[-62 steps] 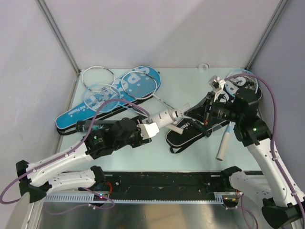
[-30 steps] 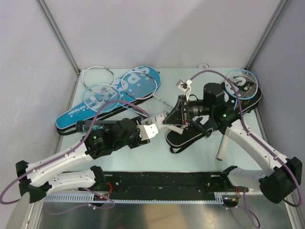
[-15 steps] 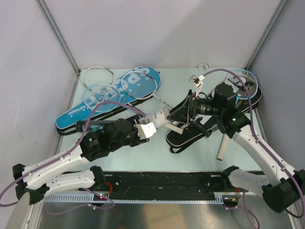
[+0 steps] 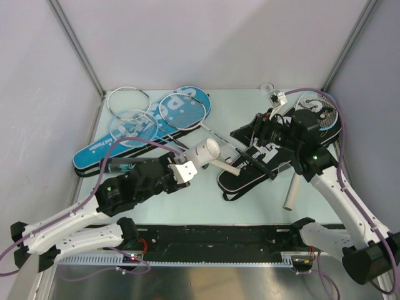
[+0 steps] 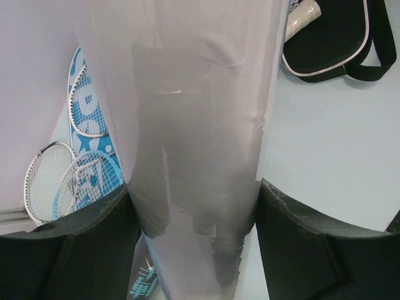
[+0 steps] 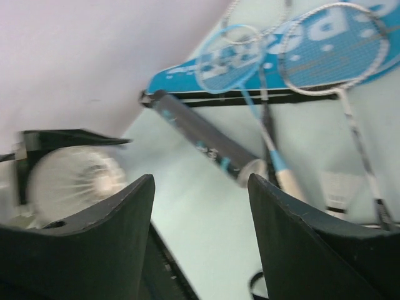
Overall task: Pack up the badminton gear
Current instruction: Place the shuttlecock at the shuttle tube, then pick up the shuttlecock at the center of the board, then place the shuttlecock at the shuttle tube.
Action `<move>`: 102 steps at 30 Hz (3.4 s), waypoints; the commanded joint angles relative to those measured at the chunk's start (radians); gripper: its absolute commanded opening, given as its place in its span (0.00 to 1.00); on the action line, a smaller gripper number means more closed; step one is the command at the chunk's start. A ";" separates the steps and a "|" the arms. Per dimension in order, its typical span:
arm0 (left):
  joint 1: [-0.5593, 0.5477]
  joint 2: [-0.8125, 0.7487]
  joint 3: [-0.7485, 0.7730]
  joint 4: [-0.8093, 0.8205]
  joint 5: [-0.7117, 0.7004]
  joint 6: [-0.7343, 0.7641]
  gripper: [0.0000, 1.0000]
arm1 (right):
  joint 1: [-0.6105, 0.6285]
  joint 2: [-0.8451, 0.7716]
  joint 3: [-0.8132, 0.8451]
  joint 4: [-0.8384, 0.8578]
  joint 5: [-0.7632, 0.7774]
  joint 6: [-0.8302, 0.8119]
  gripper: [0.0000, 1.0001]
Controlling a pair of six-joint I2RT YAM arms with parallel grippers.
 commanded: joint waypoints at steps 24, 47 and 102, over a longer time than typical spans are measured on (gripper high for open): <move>-0.007 -0.147 -0.047 0.046 -0.003 -0.089 0.27 | -0.020 1.007 0.692 -0.524 -0.110 -0.790 0.70; -0.007 -0.143 -0.066 0.044 -0.029 -0.083 0.27 | -0.009 1.217 0.903 -0.902 -0.128 -0.973 0.56; -0.007 -0.039 0.000 0.041 -0.061 -0.100 0.26 | 0.310 -0.097 0.032 0.123 0.267 -0.247 0.00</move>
